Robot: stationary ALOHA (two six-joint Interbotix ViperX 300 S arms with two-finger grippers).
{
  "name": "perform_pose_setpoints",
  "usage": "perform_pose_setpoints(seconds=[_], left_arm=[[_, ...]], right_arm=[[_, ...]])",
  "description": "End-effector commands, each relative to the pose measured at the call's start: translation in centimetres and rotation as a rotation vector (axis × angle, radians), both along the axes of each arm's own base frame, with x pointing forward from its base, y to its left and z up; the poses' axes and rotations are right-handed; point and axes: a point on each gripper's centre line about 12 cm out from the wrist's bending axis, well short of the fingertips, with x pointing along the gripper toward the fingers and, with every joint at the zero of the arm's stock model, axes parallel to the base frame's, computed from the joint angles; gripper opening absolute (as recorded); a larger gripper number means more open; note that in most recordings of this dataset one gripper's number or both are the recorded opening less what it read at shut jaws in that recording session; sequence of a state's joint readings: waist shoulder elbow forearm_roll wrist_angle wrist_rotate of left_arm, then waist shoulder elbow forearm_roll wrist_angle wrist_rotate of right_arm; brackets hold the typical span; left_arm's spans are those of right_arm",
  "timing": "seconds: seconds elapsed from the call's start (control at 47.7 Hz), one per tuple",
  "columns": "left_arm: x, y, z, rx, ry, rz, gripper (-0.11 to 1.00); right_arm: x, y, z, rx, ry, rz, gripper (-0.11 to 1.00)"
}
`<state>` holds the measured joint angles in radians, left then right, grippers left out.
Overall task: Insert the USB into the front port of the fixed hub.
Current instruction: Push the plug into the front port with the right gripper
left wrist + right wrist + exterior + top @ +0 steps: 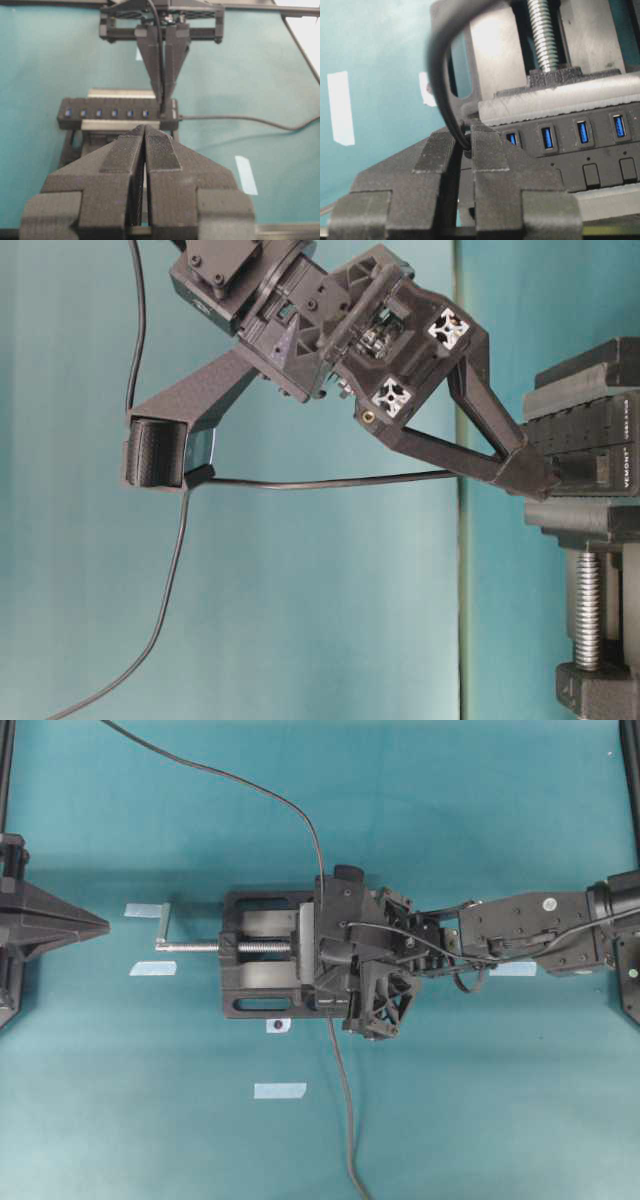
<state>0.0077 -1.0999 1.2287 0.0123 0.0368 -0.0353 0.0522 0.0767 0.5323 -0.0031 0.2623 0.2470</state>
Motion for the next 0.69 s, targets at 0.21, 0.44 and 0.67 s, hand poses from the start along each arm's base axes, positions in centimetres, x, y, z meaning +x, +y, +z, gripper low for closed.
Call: perform_pose_setpoints(seconds=[0.21,0.44,0.67], left_arm=[[0.1,0.1,0.4,0.000,-0.014,0.003,0.00],[0.1,0.1,0.3,0.000,-0.011,0.003,0.00],[0.1,0.1,0.2,-0.001,-0.009,0.005,0.00]], right_arm=[[-0.5,1.6,-0.1,0.009,0.050,0.026,0.02],[-0.2,1.7,-0.2,0.008,0.050,0.029,0.02],[0.4,2.1,-0.6,0.006,0.064,0.038,0.02]])
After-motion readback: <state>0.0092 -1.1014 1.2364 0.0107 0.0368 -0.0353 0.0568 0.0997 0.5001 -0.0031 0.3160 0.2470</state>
